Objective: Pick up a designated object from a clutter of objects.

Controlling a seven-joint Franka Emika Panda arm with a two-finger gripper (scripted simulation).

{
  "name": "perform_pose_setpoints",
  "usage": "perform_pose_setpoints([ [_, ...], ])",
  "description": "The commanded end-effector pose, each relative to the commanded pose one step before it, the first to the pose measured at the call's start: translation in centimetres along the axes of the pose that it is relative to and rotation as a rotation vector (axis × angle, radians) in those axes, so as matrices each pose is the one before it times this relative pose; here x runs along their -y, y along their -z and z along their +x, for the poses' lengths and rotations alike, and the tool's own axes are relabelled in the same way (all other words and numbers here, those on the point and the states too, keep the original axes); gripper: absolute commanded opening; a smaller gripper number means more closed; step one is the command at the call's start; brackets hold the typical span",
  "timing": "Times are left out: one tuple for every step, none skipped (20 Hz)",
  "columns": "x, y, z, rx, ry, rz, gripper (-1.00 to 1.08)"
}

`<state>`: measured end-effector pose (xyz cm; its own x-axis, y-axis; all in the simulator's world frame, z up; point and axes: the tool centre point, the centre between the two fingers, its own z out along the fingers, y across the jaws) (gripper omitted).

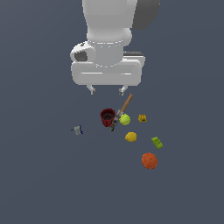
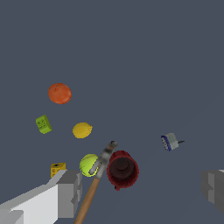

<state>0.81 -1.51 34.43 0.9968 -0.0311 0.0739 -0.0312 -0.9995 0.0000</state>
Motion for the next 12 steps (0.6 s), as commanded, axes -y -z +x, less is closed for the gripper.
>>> perform_pose_setpoints([
  [-0.001, 0.000, 0.000, 0.00000, 0.00000, 0.00000, 1.00],
  [-0.010, 0.004, -0.012, 0.00000, 0.00000, 0.00000, 1.00],
  [0.031, -0.034, -0.011, 0.00082, 0.00174, 0.00125, 1.00],
  [0.021, -0.035, -0.028, 0.00098, 0.00210, 0.00151, 1.00],
  [0.030, -0.048, -0.038, 0.00135, 0.00301, 0.00210, 1.00],
  [0.033, -0.055, -0.050, 0.00160, 0.00379, 0.00253, 1.00],
  [0.037, -0.061, -0.061, 0.00182, 0.00472, 0.00295, 1.00],
  [0.029, -0.052, -0.067, 0.00170, 0.00499, 0.00282, 1.00],
  [0.017, -0.033, -0.057, 0.00122, 0.00423, 0.00210, 1.00],
  [0.006, -0.016, -0.046, 0.00079, 0.00335, 0.00141, 1.00],
  [0.000, -0.004, -0.034, 0.00045, 0.00250, 0.00084, 1.00],
  [-0.007, 0.004, -0.022, 0.00016, 0.00150, 0.00034, 1.00],
])
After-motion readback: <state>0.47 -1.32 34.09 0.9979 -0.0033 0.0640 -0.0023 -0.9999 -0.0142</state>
